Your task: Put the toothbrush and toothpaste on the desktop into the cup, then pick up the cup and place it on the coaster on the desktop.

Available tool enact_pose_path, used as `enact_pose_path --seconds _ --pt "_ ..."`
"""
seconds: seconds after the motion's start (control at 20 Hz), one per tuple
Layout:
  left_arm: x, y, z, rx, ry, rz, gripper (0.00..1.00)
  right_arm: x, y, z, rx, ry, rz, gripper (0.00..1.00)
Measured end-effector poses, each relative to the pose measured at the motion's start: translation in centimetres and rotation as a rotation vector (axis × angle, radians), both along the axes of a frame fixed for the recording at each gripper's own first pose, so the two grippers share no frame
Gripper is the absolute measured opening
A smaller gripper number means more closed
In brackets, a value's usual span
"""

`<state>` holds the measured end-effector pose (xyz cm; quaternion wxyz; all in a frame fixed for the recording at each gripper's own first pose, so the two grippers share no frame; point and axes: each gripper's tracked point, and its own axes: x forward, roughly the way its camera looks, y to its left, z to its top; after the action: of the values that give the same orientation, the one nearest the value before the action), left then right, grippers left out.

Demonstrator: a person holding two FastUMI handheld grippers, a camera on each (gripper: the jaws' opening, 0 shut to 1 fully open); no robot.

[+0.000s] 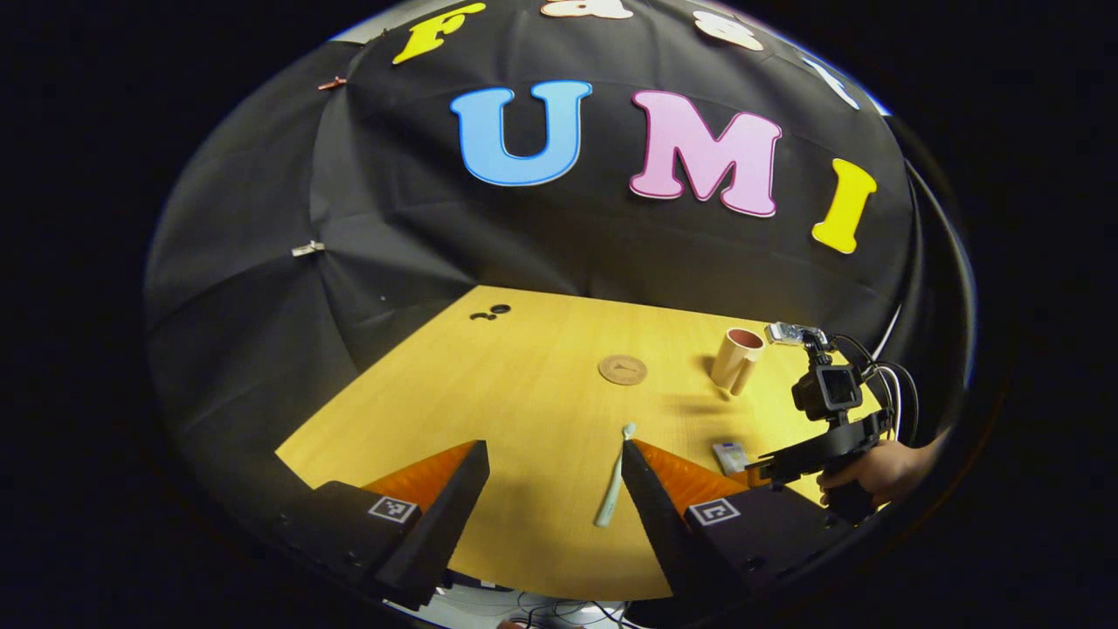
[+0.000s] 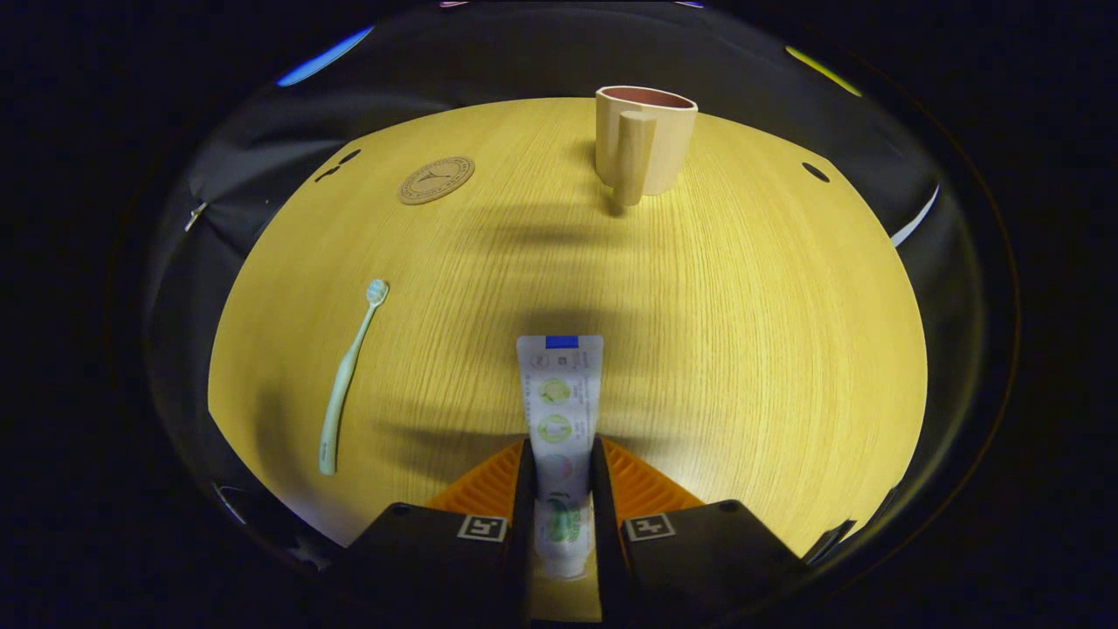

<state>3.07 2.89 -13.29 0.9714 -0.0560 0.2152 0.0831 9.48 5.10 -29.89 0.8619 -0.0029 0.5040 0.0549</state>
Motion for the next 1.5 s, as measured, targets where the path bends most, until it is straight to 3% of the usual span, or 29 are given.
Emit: enact_pose_path --seconds 0.2,0.4,0.65,0.9,1.15,1.2,1.25,1.35,1.4,1.45,1.5 --pt "2.8 -1.1 -3.2 -0.091 0.111 -0.072 0.97 -0.6 -0.9 0.7 0.068 0.011 -0.033 0.33" --pt "5.2 -2.4 -7.3 -0.090 0.238 -0.151 0.96 -0.4 -3.7 3.2 0.060 -0.063 -0.035 0.33" --pt "8.2 -4.5 -12.7 -0.073 0.412 -0.236 0.96 -0.9 -5.4 5.8 0.135 -0.105 -0.057 0.33" --pt "9.3 -4.5 -16.7 -0.015 0.570 -0.246 0.94 -1.0 -7.1 6.5 0.163 -0.131 -0.081 0.33" --pt "9.8 -4.3 -18.0 0.019 0.636 -0.230 0.90 -0.5 -7.2 6.4 0.199 -0.153 -0.108 0.33" --pt "9.6 -4.4 -18.0 0.017 0.651 -0.232 0.88 -0.3 -7.1 6.2 0.195 -0.153 -0.102 0.26" --pt "9.6 -4.5 -18.0 0.021 0.666 -0.243 0.87 -0.5 -6.9 6.1 0.200 -0.151 -0.099 0.26" --pt "9.4 -4.9 -18.0 0.034 0.708 -0.280 0.80 -0.4 -6.5 6.0 0.227 -0.144 -0.107 0.26" --pt "9.5 -5.1 -18.2 0.041 0.725 -0.299 0.60 -0.6 -6.3 5.9 0.235 -0.138 -0.108 0.26" --pt "9.8 -5.3 -18.0 0.047 0.727 -0.311 0.51 -0.7 -6.1 5.9 0.244 -0.136 -0.107 0.26" --pt "10.0 -5.4 -18.1 0.046 0.722 -0.309 0.34 -0.8 -6.0 6.0 0.246 -0.137 -0.106 0.26"
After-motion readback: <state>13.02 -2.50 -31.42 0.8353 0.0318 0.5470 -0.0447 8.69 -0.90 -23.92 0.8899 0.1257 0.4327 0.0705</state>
